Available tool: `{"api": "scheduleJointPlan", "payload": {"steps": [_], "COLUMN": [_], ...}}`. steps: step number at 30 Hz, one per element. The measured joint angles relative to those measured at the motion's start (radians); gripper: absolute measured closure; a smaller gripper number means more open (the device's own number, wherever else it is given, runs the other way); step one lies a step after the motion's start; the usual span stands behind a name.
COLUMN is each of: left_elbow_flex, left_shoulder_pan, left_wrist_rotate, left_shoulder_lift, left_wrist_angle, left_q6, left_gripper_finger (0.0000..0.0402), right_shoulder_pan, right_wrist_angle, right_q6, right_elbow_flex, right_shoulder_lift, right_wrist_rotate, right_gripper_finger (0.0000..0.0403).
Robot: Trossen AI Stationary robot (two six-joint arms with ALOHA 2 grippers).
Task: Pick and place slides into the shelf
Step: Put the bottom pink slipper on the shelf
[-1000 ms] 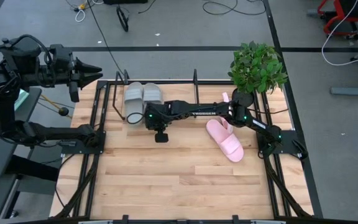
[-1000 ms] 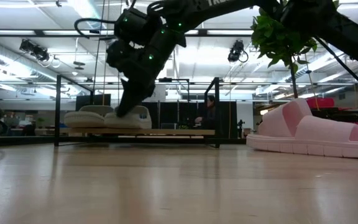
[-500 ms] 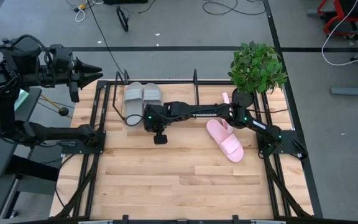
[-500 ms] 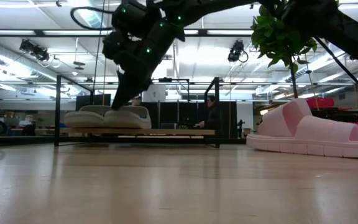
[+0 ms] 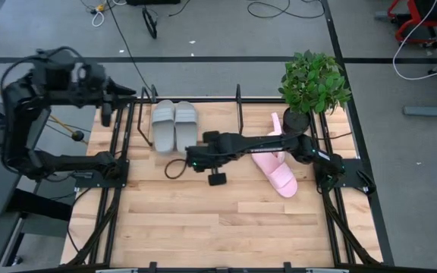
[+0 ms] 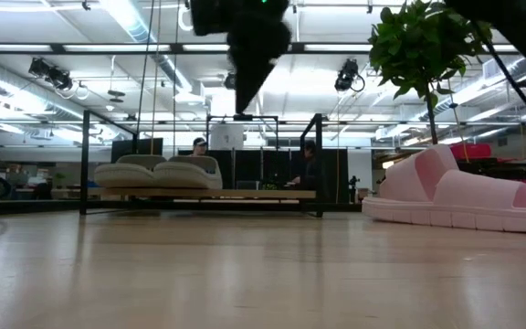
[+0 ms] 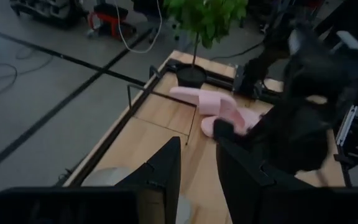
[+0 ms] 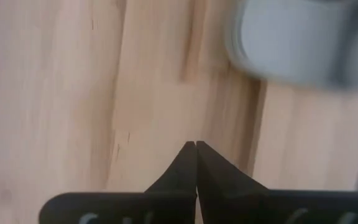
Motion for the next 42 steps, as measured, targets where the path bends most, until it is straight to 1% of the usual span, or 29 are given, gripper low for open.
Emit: {"api": "scheduleJointPlan", "payload": {"steps": [3, 6, 8, 10, 12, 15, 18, 22, 25, 29, 32, 35, 39, 42], "left_elbow_flex": [-0.107, -0.221, -0.288, -0.345, -0.398, -0.460, -0.502, -0.564, -0.611, -0.670, -0.716, -0.753, -0.787, -0.798], "left_shoulder_pan": [-0.012, -0.043, -0.069, -0.101, -0.136, -0.188, -0.235, -0.293, -0.329, -0.367, -0.390, -0.407, -0.424, -0.432], "left_wrist_rotate": [0.018, 0.062, 0.069, 0.069, 0.069, 0.069, 0.069, 0.054, 0.051, 0.039, 0.018, 0.009, -0.011, -0.012], "left_shoulder_lift": [-0.013, -0.024, -0.027, -0.030, -0.031, -0.031, -0.031, -0.031, -0.031, -0.031, -0.031, -0.031, -0.031, -0.031], "left_wrist_angle": [0.087, 0.203, 0.269, 0.324, 0.390, 0.474, 0.557, 0.672, 0.730, 0.761, 0.790, 0.814, 0.833, 0.855], "left_q6": [-0.012, -0.056, -0.081, -0.100, -0.119, -0.137, -0.140, -0.160, -0.163, -0.166, -0.167, -0.168, -0.186, -0.186], "left_gripper_finger": [0.0294, 0.0294, 0.0294, 0.0295, 0.0297, 0.0302, 0.0307, 0.0316, 0.0321, 0.0324, 0.0320, 0.0318, 0.0321, 0.0325], "right_shoulder_pan": [0.026, 0.054, 0.077, 0.101, 0.124, 0.152, 0.173, 0.203, 0.232, 0.276, 0.318, 0.364, 0.417, 0.451], "right_wrist_angle": [-0.086, -0.160, -0.207, -0.209, -0.209, -0.208, -0.164, -0.002, 0.131, 0.239, 0.292, 0.319, 0.317, 0.316], "right_q6": [0.093, 0.192, 0.264, 0.318, 0.360, 0.472, 0.618, 0.795, 0.899, 1.021, 1.044, 1.021, 1.016, 0.990], "right_elbow_flex": [-0.001, -0.001, -0.001, -0.034, -0.100, -0.263, -0.489, -0.819, -1.041, -1.269, -1.401, -1.493, -1.565, -1.594], "right_shoulder_lift": [-0.041, -0.086, -0.111, -0.149, -0.203, -0.306, -0.425, -0.608, -0.731, -0.875, -0.953, -0.997, -1.021, -1.025], "right_wrist_rotate": [0.023, 0.053, 0.081, 0.109, 0.117, 0.144, 0.175, 0.177, 0.156, 0.121, 0.092, 0.031, -0.035, -0.044], "right_gripper_finger": [0.0401, 0.0401, 0.0401, 0.0400, 0.0400, 0.0401, 0.0400, 0.0398, 0.0398, 0.0396, 0.0388, 0.0377, 0.0357, 0.0341]}}
